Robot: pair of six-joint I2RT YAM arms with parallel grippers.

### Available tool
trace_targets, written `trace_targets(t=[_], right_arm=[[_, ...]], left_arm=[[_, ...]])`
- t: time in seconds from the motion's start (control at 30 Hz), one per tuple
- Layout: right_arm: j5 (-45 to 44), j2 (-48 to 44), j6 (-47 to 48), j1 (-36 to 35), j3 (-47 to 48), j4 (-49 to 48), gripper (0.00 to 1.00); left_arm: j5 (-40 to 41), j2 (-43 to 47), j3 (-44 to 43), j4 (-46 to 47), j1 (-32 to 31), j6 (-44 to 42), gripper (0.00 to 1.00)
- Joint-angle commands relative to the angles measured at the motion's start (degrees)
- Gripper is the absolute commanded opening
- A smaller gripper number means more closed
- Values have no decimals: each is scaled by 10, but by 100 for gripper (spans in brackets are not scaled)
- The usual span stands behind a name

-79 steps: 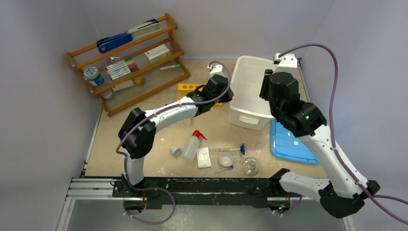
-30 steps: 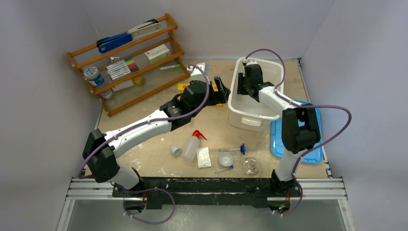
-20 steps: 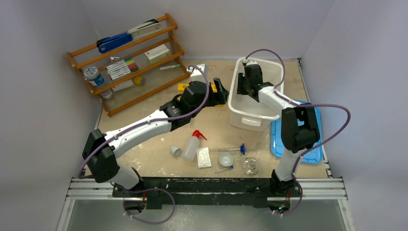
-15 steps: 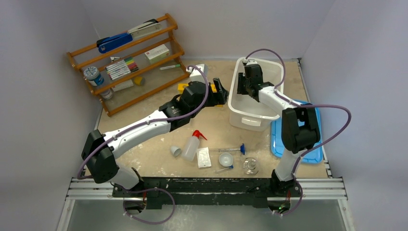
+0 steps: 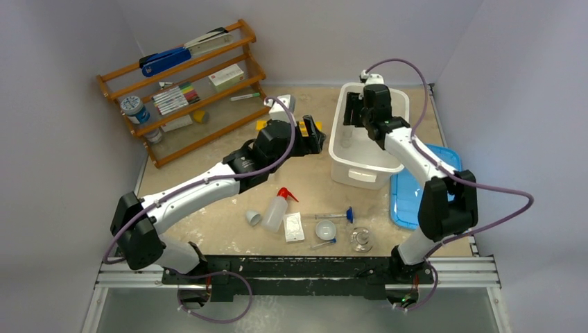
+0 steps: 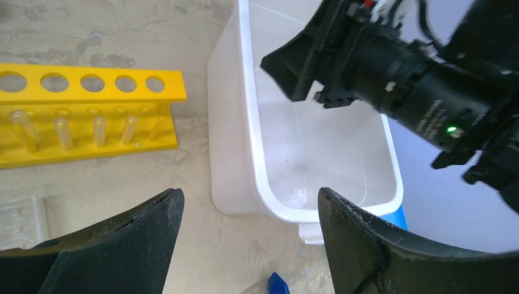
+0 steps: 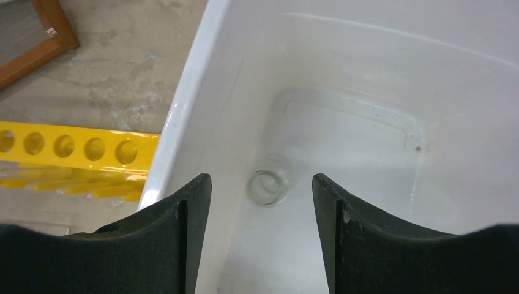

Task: Organize the chemistry lab equipment
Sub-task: Place the collection bottle in the storage box.

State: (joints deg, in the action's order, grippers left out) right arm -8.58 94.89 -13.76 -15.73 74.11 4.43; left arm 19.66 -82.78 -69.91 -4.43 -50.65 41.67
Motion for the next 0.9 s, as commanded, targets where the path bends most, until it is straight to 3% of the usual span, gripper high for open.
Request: trace_targets(t=[0.0,0.1,0.23,0.5,0.87], right_arm=[[-37,-92,-3,2,-8,4,64],[-59,-161,-3,2,-22,22,64],[-74,-252,-11,2,-54,47,64],[-110,-409,-36,2,-113,138,64],[-158,-517,-63,2,-128,261,65]], left_arm=[[-33,40,18,24,-6,-63,80],[-16,51,38,20,-61,-136,77],[37,58,76,15,-174,-169,58],[36,60,157,75,-271,-159,51],[10,-95,14,15,-311,-145,75]])
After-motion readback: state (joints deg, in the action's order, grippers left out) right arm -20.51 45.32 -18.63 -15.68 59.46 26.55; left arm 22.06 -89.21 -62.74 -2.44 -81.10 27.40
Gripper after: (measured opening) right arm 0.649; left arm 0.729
